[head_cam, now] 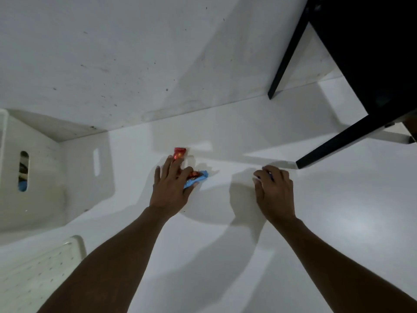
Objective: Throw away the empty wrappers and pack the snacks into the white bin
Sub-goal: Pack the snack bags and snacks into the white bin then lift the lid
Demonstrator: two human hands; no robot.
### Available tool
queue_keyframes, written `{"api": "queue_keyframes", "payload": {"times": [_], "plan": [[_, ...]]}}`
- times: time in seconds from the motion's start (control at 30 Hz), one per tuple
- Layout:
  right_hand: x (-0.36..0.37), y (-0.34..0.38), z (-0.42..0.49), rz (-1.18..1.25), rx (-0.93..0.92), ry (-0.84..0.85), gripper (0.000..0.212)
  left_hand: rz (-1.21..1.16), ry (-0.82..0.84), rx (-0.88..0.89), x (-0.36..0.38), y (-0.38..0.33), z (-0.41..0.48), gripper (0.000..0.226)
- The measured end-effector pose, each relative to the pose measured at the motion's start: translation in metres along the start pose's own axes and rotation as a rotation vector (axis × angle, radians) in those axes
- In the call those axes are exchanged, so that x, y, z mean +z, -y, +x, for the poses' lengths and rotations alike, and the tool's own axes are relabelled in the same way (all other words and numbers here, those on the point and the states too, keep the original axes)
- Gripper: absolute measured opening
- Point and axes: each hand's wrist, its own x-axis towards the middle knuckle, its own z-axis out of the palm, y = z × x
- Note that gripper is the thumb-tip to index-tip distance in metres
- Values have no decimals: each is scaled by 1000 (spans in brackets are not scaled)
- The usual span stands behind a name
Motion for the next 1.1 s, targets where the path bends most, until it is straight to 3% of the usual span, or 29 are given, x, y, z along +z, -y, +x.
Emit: {"api": "queue_keyframes", "payload": {"times": [0.17, 0.4, 0.53, 0.73, 0.93, 1.1], "plan": [[16, 14, -46, -100, 72, 68, 29, 40, 42, -21, 1, 8, -29, 39], [26, 60, -55, 4, -212, 79, 32, 45, 14, -86, 5, -7, -76, 43], [30, 82, -49, 101, -162, 210, 35, 17, 8, -78, -1, 2, -79, 42], [28, 112, -43, 259, -79, 218, 40, -66, -65, -107, -23, 23, -86, 35], [-5, 183, -14, 359, -115, 102, 40, -118, -246, -128, -86, 41, -90, 31], [-51, 296, 14, 523, -177, 22, 39, -147, -449, -222, -197, 87, -96, 38]]}}
